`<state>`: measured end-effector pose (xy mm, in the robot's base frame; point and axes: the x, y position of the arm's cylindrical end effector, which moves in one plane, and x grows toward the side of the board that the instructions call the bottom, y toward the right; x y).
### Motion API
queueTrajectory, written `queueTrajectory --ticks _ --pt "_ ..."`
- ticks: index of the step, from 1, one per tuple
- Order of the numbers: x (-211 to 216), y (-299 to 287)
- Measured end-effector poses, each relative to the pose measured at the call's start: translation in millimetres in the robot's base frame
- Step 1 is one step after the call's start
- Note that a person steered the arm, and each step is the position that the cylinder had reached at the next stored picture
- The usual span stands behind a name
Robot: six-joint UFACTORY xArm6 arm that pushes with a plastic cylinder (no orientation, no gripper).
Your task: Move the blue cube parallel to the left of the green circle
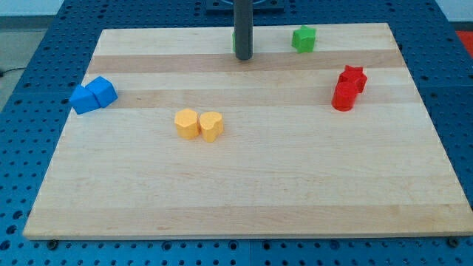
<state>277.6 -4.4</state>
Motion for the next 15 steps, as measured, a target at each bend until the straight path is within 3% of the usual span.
queueTrajectory --ticks 2,3,4,5,7,10,11,14,15 --pt "-7.3 -24.2" --pt "47.5 -58.4" --pt "103.4 -136.7" --pt "133.7 -218.7" --pt "152.6 -266.8" --pt "113.2 -265.9" --pt "106.0 -226.3" --pt "-1.8 -169.7" --pt "1.3 -216.9"
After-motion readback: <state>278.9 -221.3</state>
